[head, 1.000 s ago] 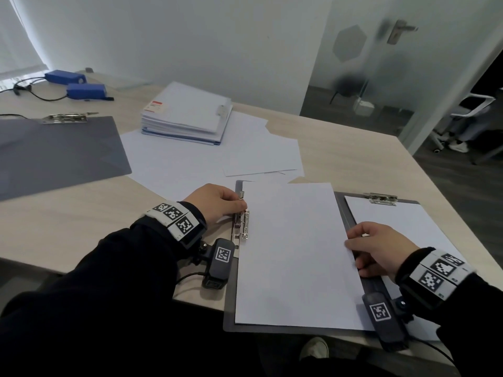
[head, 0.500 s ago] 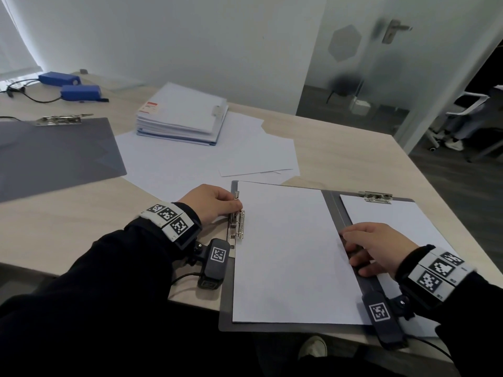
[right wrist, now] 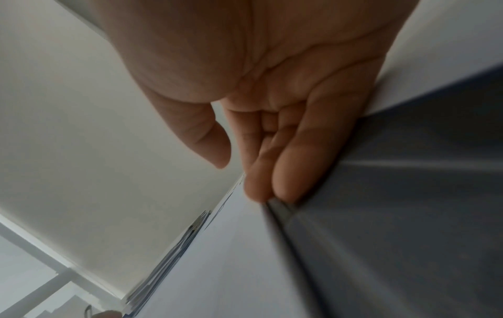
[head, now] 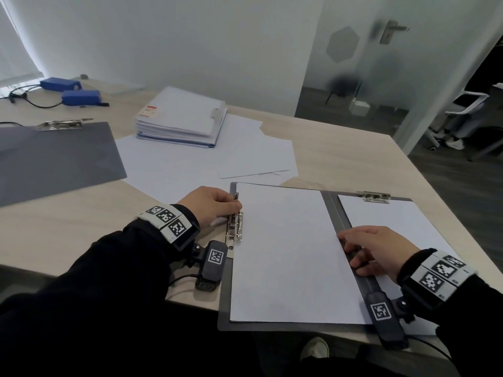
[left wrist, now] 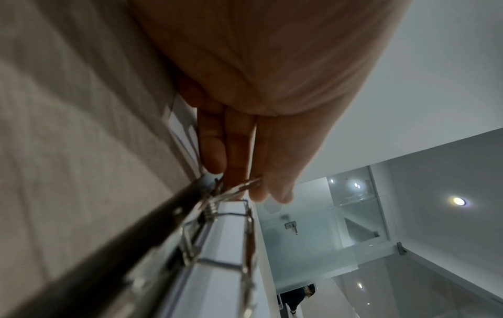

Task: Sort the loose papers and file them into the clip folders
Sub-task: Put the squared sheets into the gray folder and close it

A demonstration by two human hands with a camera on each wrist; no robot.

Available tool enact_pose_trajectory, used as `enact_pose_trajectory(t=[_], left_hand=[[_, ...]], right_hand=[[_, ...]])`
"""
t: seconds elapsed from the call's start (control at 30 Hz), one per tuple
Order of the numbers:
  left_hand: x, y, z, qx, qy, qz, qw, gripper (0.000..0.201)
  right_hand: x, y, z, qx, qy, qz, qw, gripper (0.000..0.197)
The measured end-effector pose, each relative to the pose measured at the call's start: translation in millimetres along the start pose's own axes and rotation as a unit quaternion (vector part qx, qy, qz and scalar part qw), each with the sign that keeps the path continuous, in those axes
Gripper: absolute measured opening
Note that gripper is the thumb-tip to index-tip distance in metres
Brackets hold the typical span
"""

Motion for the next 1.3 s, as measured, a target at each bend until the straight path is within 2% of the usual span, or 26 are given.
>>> enact_pose_trajectory(t=[0.13, 0.23, 0.3, 0.4, 0.5, 0.6, 0.73, 0.9, 1.03, 1.17, 1.3], left_hand=[[-7.2, -4.4, -8.4, -0.020, 0.006, -0.095, 0.995, 0.037], [-11.2, -9.2, -18.7, -0.050, 0.009, -0.103, 0.993, 0.049], [-8.9, -9.4, -27.6, -0.050, 0.025, -0.083, 0.995, 0.042], [-5.3, -3.3, -32.7, -0.023, 0.054, -0.005, 0.998, 0.016], [-5.6, -5.1, -33.9, -0.025, 0.067, 0.092, 0.993, 0.036], [-6.4, -3.3, -30.0, -0.048, 0.096, 0.050, 0.993, 0.065], [-8.8, 4.3, -27.5, -0.053, 0.106, 0.026, 0.993, 0.080], [-8.1, 8.4, -31.6, -0.073, 0.112, -0.023, 0.991, 0.072], [-7.6, 3.3, -35.3, -0.069, 0.112, -0.006, 0.991, 0.061], [-5.8, 4.4, -36.2, -0.070, 0.111, -0.006, 0.991, 0.067], [-4.8, 5.3, -36.6, -0.070, 0.106, -0.019, 0.992, 0.069]], right_hand=[[0.3, 0.2, 0.6, -0.001, 0.001, 0.016, 1.000, 0.018], [0.9, 1.4, 1.7, -0.001, -0.010, 0.022, 1.000, 0.017], [1.2, 1.7, 1.7, -0.001, -0.012, 0.019, 1.000, 0.017], [1.3, 1.1, 1.4, -0.002, -0.011, 0.012, 1.000, 0.017], [1.6, 1.4, 1.2, -0.002, -0.011, 0.004, 1.000, 0.017], [1.5, 0.8, 1.4, -0.002, -0.011, -0.002, 1.000, 0.017], [1.0, 0.0, 2.1, -0.003, -0.006, -0.014, 1.000, 0.019], [0.4, 0.5, 2.1, -0.001, 0.011, -0.019, 1.000, 0.021], [-4.9, 3.2, 3.2, 0.019, 0.039, -0.009, 0.999, 0.025], [-10.8, 9.0, 5.6, 0.055, 0.072, -0.011, 0.996, 0.031], [-9.3, 16.0, 5.0, 0.063, 0.094, -0.046, 0.992, 0.027]])
Point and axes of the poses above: each hand's wrist, its own z-axis towards the middle knuckle, its own x-axis out of the palm, y = z × x, the point moved 3 cm from there along z, towards the middle knuckle, and after that the axes turned 3 degrees about z, right-handed, at the moved point
